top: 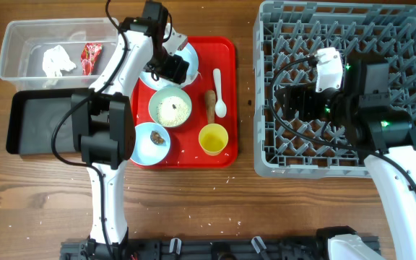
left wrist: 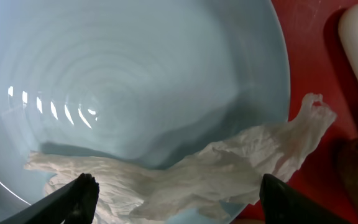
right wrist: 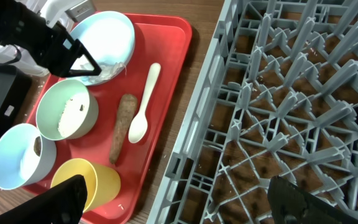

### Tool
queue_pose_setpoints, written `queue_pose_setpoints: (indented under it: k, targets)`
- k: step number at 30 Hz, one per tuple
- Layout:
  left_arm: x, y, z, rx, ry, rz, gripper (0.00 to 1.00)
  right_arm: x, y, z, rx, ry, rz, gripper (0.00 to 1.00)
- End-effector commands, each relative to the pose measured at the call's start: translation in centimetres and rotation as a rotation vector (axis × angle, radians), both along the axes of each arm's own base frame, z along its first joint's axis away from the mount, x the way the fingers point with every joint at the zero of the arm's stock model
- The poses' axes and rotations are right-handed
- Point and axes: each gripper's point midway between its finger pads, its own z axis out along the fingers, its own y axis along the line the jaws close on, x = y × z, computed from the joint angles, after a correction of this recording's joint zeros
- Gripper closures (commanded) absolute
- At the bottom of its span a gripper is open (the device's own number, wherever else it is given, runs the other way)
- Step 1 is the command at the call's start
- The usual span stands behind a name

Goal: Sort waste into correct bins and load items into the dishwasher rack

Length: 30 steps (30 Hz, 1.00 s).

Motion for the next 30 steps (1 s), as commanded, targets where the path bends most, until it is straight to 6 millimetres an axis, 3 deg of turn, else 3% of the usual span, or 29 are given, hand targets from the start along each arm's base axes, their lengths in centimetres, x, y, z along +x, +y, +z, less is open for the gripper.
queue_pose_setpoints:
  k: [1,7,12,16,22,27,28,30]
  targets:
    - [0.2,-0.6,-1.1,-0.016,0.000,-0.026,0.16,0.1,0.3,0.8,0.018,-0.012,0.008,0.05]
    - [1.0,-0.7,-1.1,-0.022,-0.032,-0.025,0.16,-0.1,0.3,0.6,0.017,0.001,0.008,0.05]
    - [-0.5,-0.3,-1.4,-0.009,0.031,-0.024,0.16,-0.1,0.3,0.6,0.017,0.001,0.008,0.05]
    - [-0.2,-0.2,-1.4,-0.011,0.023,-0.021,0.14,-0.1,0.3,0.6,0.017,0.001,0.008,0.05]
    - [-0.6,-0.2,-4.2,-0.004,0.075,0.005,0.15,-0.2,0.3,0.5,0.017,0.008,0.008,0.05]
    - [-0.3,-0.2,-4.4,-0.007,0.071,0.019,0.28,-0.2,0.3,0.5,0.017,0.009,0.008,0.05]
    - [-0.2,-0.2,-4.4,-0.008,0.070,0.028,0.37,-0.2,0.3,0.5,0.017,0.009,0.008,0.06]
    - [-0.1,-0.2,-4.4,-0.009,0.064,0.028,0.71,-0.2,0.3,0.5,0.017,0.009,0.008,0.05]
